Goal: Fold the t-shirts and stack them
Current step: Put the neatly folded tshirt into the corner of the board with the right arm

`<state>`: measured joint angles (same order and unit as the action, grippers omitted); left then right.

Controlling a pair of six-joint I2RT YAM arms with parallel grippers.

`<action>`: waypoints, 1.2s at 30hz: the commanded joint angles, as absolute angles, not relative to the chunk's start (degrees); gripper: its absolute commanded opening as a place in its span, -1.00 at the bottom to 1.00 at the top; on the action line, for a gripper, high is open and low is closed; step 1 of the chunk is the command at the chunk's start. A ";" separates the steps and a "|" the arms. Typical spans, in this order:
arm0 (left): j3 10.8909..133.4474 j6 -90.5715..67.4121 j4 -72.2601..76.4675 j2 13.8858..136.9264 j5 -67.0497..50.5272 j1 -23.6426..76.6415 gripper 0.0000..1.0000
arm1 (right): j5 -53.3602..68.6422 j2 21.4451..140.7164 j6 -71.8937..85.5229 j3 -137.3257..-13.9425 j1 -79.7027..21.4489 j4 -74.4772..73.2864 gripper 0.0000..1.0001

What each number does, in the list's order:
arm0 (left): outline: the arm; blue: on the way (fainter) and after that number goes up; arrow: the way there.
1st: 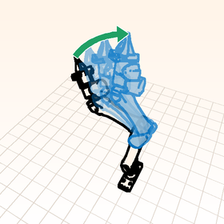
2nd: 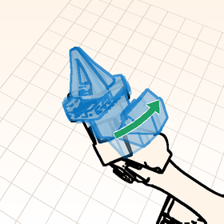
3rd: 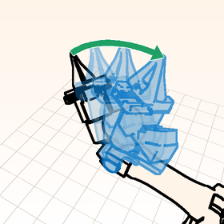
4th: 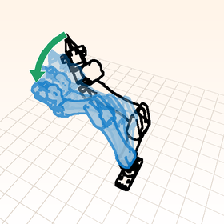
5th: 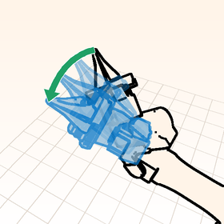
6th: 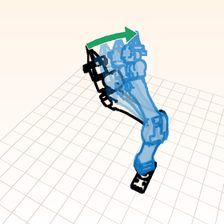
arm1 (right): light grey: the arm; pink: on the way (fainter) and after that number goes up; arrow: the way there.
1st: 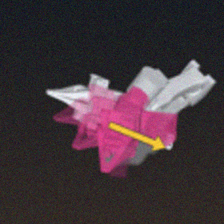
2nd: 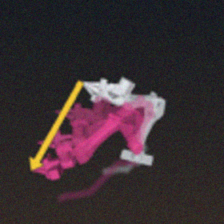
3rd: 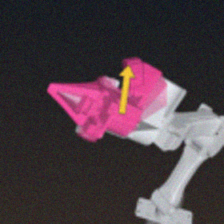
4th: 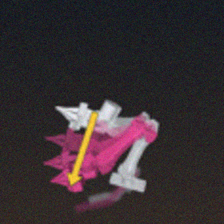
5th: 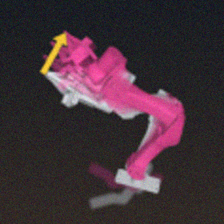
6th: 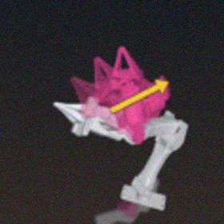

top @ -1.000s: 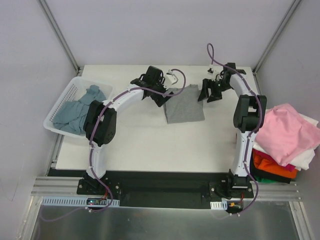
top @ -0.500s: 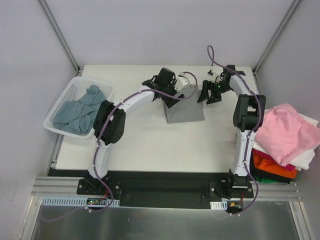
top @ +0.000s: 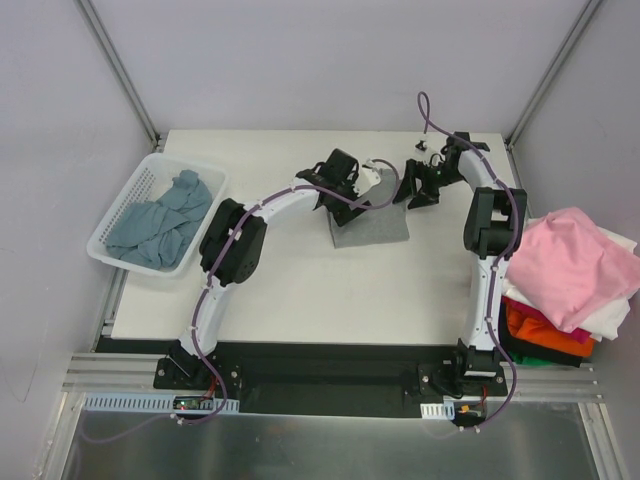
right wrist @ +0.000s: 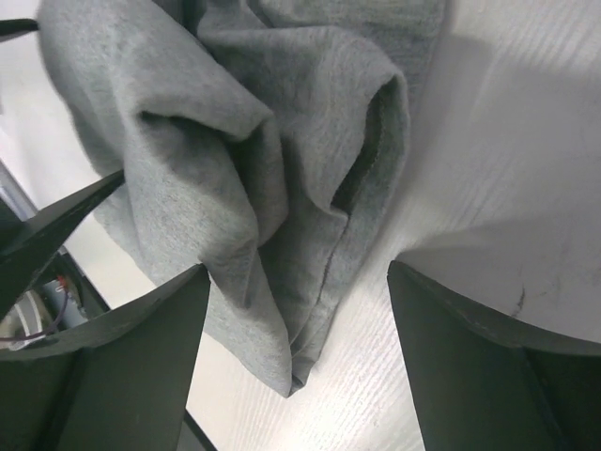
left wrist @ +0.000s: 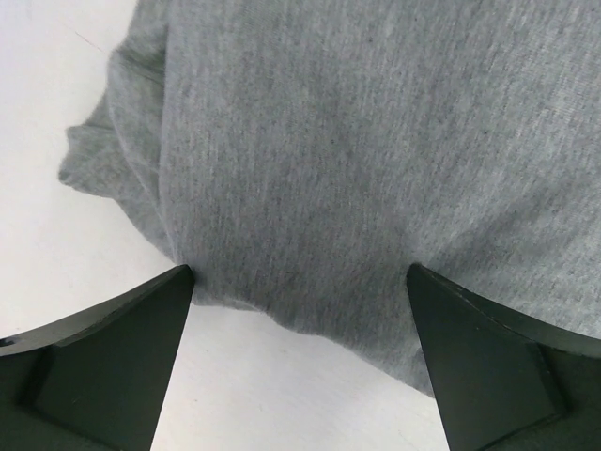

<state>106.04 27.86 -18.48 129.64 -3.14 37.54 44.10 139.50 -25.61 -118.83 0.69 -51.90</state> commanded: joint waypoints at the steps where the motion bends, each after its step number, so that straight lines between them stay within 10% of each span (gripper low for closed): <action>1: 103.01 28.83 -19.51 127.18 -2.20 37.79 0.99 | 49.65 142.73 -26.36 -122.16 0.53 -55.88 0.62; 21: 101.87 28.83 -19.60 125.33 -2.02 37.88 0.99 | 55.81 140.63 -31.73 -120.15 -4.04 -61.79 0.61; 36: 99.50 28.65 -19.60 123.14 -1.93 37.88 0.99 | 56.60 141.24 -32.78 -120.41 -5.45 -64.07 -0.98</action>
